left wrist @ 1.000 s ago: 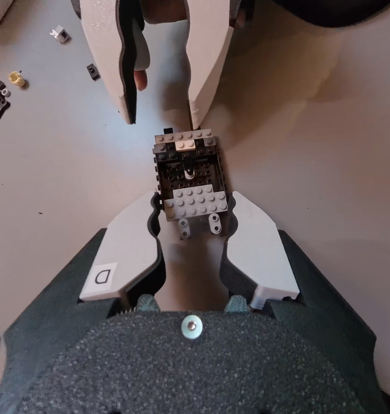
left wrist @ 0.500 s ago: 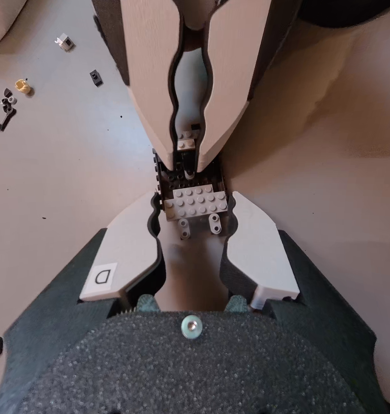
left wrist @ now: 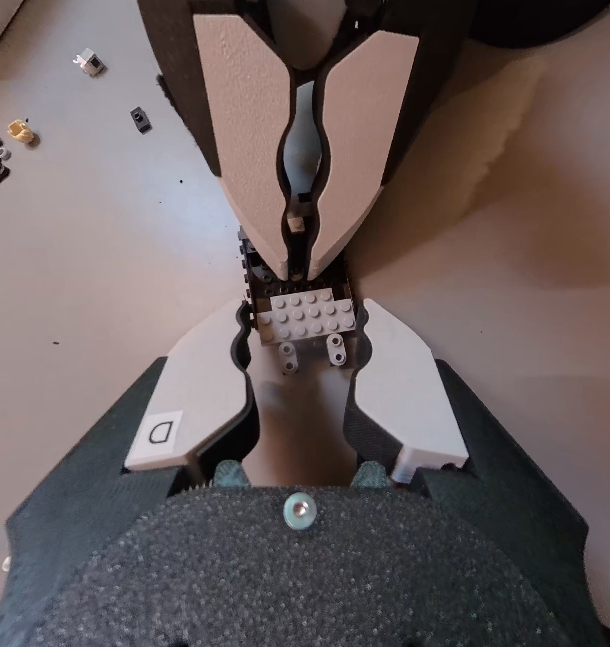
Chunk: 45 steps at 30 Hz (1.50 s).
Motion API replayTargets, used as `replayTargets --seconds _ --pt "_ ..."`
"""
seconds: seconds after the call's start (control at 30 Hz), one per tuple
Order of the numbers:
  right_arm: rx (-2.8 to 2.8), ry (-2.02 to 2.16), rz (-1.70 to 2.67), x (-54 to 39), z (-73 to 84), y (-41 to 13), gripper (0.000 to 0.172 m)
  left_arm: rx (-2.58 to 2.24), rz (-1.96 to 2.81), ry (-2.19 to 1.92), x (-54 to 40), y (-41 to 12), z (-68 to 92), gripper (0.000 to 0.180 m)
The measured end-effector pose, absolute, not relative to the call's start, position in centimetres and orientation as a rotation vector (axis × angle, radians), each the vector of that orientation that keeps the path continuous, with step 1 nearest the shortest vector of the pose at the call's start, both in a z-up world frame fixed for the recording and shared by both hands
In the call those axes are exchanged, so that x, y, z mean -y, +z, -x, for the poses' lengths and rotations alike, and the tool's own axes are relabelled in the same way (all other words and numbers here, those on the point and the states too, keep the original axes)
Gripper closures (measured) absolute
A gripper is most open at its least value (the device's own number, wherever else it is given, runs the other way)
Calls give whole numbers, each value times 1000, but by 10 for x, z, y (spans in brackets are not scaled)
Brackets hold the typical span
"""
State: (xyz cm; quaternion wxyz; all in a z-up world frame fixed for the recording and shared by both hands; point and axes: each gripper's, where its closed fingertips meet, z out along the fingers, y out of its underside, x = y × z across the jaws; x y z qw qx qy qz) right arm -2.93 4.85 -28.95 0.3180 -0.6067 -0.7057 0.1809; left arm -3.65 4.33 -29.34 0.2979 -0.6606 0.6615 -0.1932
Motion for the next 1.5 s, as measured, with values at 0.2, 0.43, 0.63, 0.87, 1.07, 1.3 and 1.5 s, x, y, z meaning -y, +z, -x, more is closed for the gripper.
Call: replayTargets --seconds 0.2,0.43,0.63,0.87,1.07,1.3,1.5 --pt "1897 492 1583 -42 30 -291 166 -1766 1814 -583 -36 -296 37 123" --pt "1880 551 1607 -39 30 -292 166 -1748 1868 -635 -33 -298 38 123" --pt "1843 589 1668 -41 28 -292 166 -1732 1852 -638 -35 -297 36 123" --pt "1743 706 1673 -46 21 -275 159 -1711 1851 -607 -42 -297 39 125" --pt "1707 722 1705 -57 -4 -266 149 -1712 1848 -607 -42 -297 39 125" --pt "1771 695 1729 -53 -10 -278 148 -1741 1834 -605 -41 -297 44 117" --pt "1737 689 1747 -58 -11 -279 124 -1750 1864 -637 -39 -298 48 112"
